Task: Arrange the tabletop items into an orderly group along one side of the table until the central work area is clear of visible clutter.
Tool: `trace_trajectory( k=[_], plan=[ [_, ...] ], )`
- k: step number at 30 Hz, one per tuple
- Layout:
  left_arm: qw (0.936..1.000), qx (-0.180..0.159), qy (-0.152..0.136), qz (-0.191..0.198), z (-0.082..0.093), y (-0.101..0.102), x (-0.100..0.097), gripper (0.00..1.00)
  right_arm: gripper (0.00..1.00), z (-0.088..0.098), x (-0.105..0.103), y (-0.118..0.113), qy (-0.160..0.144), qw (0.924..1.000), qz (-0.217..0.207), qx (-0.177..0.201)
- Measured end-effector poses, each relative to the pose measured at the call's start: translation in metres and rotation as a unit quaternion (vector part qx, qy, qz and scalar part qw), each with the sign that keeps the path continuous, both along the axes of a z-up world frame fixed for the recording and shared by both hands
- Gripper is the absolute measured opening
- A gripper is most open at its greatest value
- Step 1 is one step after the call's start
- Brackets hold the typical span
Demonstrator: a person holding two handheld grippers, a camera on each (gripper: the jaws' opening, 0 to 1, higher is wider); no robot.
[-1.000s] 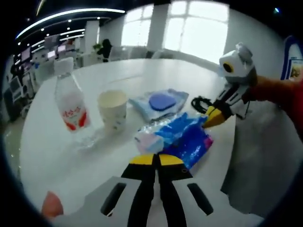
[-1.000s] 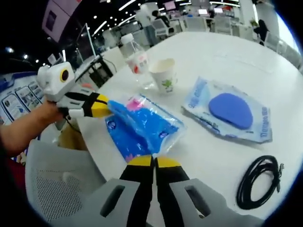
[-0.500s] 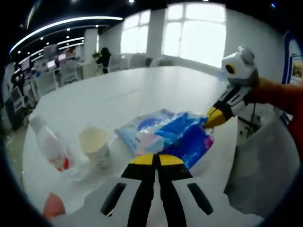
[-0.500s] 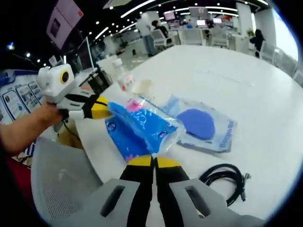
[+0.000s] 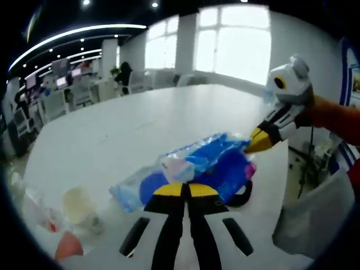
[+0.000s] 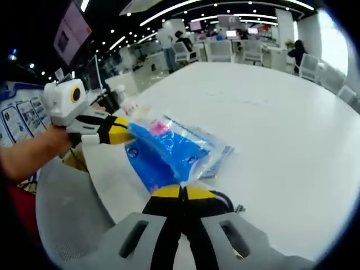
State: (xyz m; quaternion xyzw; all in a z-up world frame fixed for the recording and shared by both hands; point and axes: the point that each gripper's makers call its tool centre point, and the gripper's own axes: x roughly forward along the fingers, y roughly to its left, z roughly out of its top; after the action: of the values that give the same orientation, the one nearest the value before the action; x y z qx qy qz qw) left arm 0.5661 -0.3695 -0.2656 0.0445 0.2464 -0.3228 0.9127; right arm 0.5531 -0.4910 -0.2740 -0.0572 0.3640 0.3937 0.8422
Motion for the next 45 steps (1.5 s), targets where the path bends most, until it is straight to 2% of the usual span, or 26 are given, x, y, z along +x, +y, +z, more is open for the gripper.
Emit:
trace_trajectory(
  k=[6,12,17,25,35,45],
  plan=[
    [0.9999,-0.015,0.001,0.000,-0.001,-0.036,0.015,0.00,0.01,0.001,0.016,-0.043,-0.004,0.9997,-0.022,0.006],
    [0.9995,-0.027,-0.015,0.004,-0.001,-0.075,0.033,0.00,0.01,-0.002,0.033,-0.081,-0.016,0.9989,-0.043,-0.004],
    [0.9988,-0.047,-0.011,0.012,-0.008,-0.102,0.045,0.00,0.01,-0.007,0.047,-0.107,-0.029,0.9979,-0.056,-0.017],
    [0.9983,-0.056,0.001,0.019,-0.032,-0.136,0.059,0.00,0.01,-0.024,0.063,-0.138,-0.031,0.9964,-0.070,-0.036],
    [0.9981,-0.052,0.022,0.024,-0.058,-0.155,0.071,0.00,0.02,-0.049,0.082,-0.159,-0.021,0.9955,-0.079,-0.049],
    [0.9983,-0.017,0.041,0.038,-0.083,-0.154,0.081,0.00,0.02,-0.075,0.096,-0.157,-0.004,0.9958,-0.076,-0.050]
  ],
)
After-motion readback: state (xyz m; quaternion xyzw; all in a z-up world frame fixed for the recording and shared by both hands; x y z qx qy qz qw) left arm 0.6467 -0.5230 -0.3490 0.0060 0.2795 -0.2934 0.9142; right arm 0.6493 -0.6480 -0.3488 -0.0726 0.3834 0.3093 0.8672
